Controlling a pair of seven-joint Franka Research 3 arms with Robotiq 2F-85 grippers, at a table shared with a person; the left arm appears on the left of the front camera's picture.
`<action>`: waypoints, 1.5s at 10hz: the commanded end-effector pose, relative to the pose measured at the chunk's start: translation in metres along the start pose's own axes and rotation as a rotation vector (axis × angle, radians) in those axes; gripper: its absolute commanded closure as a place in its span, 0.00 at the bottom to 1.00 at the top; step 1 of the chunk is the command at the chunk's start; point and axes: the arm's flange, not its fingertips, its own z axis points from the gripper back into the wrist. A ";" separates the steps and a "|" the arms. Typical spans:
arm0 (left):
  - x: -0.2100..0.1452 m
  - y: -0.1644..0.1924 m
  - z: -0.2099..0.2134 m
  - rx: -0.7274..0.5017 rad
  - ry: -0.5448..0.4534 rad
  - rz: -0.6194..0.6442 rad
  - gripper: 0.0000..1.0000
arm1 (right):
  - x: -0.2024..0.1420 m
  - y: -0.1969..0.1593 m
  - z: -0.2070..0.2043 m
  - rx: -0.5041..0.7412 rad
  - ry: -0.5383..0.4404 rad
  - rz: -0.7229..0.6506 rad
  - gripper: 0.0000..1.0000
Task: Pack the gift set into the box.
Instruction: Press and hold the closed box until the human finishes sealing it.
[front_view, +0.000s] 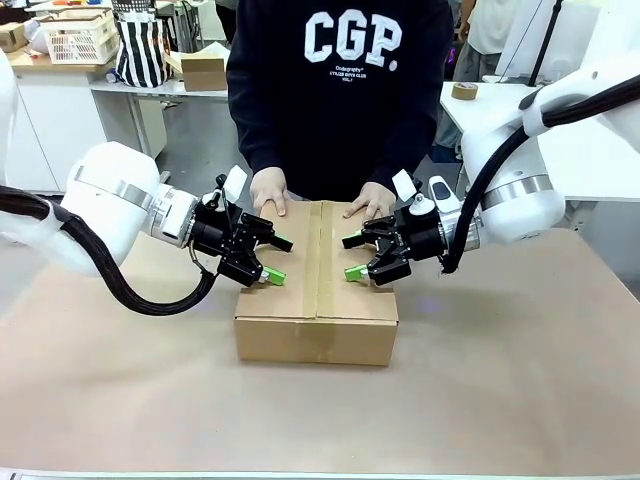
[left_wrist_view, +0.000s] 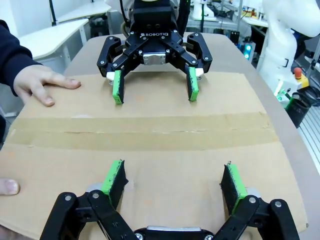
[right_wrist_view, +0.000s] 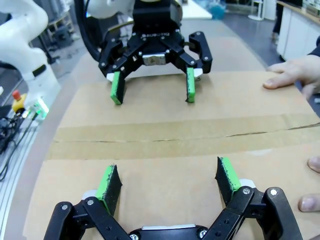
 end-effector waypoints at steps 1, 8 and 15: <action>-0.001 0.000 0.000 0.003 -0.001 0.004 0.00 | -0.001 0.000 -0.001 -0.001 0.004 0.000 0.00; -0.001 0.000 0.000 0.003 -0.001 0.004 0.00 | -0.001 0.000 -0.001 -0.001 0.004 0.000 0.00; -0.001 0.000 0.000 0.003 -0.001 0.004 0.00 | -0.001 0.000 -0.001 -0.001 0.004 0.000 0.00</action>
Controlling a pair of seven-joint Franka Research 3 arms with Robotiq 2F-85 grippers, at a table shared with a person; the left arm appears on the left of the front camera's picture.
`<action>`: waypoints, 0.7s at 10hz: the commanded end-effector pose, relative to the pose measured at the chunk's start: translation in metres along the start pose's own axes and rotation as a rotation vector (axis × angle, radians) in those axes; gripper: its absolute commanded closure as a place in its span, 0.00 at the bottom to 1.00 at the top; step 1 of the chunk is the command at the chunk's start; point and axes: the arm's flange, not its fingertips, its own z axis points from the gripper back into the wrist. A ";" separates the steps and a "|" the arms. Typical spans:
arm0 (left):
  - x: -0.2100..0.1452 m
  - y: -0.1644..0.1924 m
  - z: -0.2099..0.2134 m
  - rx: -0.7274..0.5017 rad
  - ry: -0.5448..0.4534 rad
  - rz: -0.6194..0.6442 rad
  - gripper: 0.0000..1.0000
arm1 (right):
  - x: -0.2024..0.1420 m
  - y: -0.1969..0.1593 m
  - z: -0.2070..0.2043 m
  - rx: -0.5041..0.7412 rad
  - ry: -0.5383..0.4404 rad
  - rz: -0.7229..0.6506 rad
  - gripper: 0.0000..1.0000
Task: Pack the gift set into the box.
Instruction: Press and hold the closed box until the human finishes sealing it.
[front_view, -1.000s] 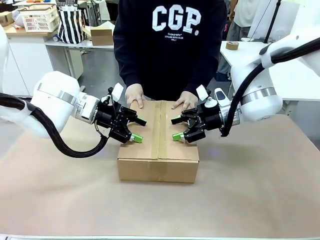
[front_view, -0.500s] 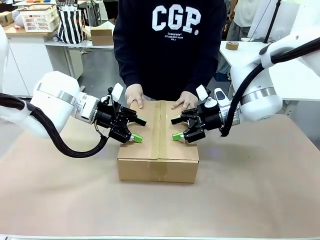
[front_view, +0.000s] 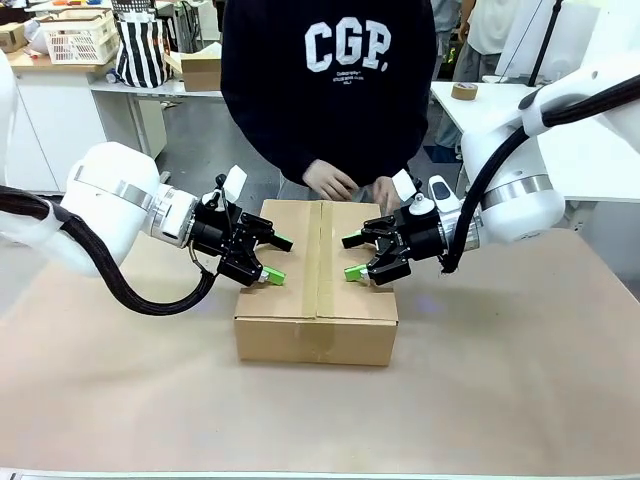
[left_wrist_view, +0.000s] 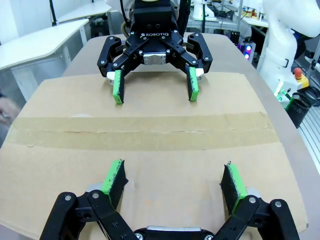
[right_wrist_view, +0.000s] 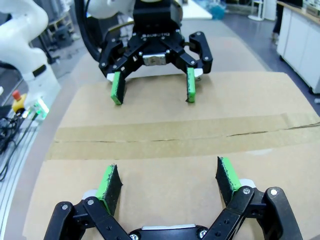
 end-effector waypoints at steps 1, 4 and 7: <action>-0.001 -0.001 -0.001 0.002 0.000 0.004 0.00 | -0.002 0.001 -0.001 -0.001 0.005 -0.001 0.00; -0.001 -0.001 -0.001 0.002 0.000 0.004 0.00 | -0.002 0.001 -0.001 -0.001 0.005 -0.001 0.00; -0.001 -0.001 -0.001 0.002 0.000 0.004 0.00 | -0.002 0.001 -0.001 -0.001 0.005 -0.001 0.00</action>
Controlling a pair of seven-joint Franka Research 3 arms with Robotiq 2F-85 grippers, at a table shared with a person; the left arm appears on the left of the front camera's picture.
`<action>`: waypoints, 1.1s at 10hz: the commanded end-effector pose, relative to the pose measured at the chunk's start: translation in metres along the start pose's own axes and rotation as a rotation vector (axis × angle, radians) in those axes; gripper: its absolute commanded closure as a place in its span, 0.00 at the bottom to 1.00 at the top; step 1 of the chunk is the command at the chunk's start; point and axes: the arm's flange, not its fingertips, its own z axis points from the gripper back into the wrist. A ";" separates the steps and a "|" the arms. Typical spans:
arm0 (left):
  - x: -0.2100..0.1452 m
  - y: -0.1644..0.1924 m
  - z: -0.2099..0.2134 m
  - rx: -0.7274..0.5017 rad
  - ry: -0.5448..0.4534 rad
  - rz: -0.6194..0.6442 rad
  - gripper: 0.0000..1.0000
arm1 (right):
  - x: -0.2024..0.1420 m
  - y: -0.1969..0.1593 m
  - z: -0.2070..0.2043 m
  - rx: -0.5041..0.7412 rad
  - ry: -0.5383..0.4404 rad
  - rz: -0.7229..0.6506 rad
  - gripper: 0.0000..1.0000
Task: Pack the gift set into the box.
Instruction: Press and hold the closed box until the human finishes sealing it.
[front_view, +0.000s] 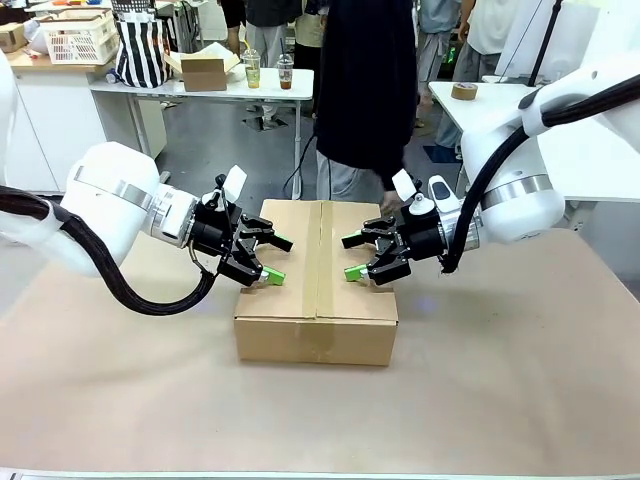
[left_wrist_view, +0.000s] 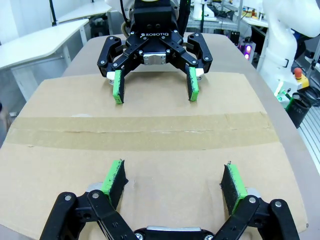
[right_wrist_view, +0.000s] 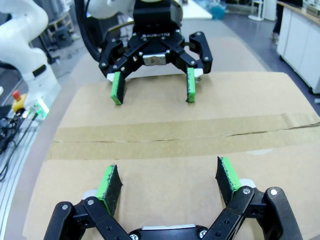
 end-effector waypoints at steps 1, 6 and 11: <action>-0.001 -0.001 -0.001 0.002 0.000 0.004 0.00 | -0.002 0.001 -0.001 -0.001 0.005 -0.001 0.00; -0.001 -0.001 -0.001 0.002 0.000 0.004 0.00 | -0.002 0.001 -0.001 -0.001 0.005 -0.001 0.00; -0.001 -0.001 -0.001 0.002 0.000 0.004 0.00 | -0.002 0.001 -0.001 -0.001 0.005 -0.001 0.00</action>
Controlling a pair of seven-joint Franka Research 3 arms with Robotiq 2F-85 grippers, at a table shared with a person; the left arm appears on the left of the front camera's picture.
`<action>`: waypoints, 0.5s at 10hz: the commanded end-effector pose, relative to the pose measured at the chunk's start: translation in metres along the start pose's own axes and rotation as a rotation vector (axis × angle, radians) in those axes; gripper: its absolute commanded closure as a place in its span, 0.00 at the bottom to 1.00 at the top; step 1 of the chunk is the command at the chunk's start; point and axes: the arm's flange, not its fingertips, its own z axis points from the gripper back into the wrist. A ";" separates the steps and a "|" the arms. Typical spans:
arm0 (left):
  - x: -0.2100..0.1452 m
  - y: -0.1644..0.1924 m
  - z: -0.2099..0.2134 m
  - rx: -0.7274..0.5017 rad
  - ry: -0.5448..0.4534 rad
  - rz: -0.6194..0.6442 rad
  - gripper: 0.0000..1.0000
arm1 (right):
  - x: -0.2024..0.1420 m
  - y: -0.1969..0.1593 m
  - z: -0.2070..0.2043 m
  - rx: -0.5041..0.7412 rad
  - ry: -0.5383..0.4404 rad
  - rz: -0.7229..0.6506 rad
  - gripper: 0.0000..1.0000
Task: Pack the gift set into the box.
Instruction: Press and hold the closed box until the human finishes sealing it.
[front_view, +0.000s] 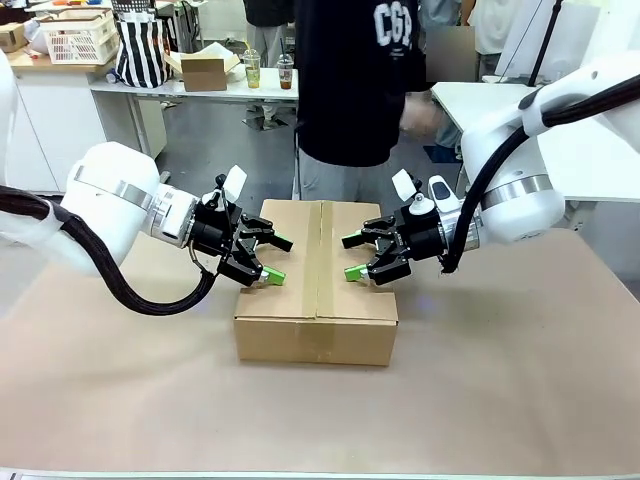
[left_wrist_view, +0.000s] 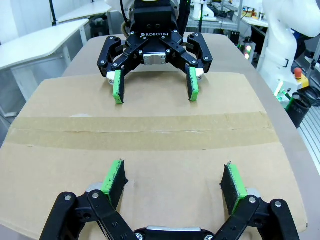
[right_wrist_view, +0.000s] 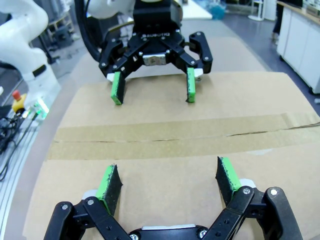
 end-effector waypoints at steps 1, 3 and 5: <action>-0.001 -0.001 -0.001 0.002 0.000 0.004 0.00 | -0.002 0.001 -0.001 -0.001 0.005 -0.001 0.00; -0.001 -0.001 -0.001 0.002 0.000 0.004 0.00 | -0.002 0.001 -0.001 -0.001 0.005 -0.001 0.00; -0.001 -0.001 -0.001 0.002 0.000 0.004 0.00 | -0.002 0.001 -0.001 -0.001 0.005 -0.001 0.00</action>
